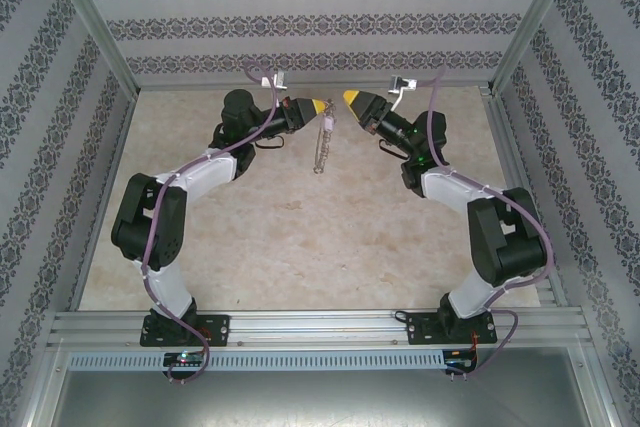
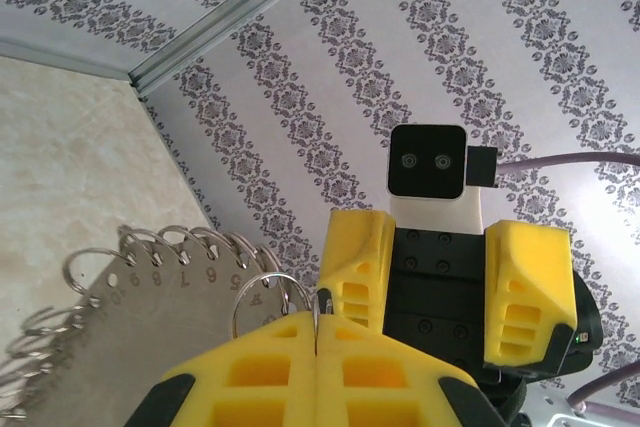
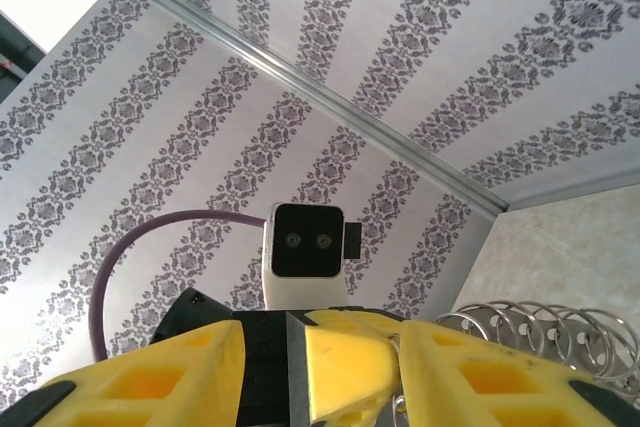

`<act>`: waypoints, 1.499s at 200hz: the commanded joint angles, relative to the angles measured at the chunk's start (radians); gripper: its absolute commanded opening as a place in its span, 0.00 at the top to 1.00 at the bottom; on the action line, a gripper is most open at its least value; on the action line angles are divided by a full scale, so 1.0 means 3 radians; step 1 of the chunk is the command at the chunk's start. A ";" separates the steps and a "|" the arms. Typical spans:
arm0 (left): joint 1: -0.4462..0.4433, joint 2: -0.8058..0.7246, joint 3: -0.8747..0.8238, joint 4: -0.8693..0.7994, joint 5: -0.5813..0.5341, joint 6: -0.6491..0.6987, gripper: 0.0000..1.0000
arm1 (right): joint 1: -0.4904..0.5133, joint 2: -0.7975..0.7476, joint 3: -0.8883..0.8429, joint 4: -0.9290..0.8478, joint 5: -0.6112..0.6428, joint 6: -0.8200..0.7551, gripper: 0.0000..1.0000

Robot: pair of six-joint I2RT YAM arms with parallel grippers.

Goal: Put the keys on the keyring

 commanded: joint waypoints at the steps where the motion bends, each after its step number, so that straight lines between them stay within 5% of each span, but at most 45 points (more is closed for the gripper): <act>1: 0.0003 -0.0213 0.0002 0.0329 -0.0051 -0.0070 1.00 | 0.0089 0.0091 0.0124 0.0253 0.0061 0.0056 0.57; 300: -0.0001 -0.0125 0.0131 0.0044 0.0168 0.0075 1.00 | 0.0240 0.0202 0.0277 -0.0195 -0.0253 -0.0349 0.78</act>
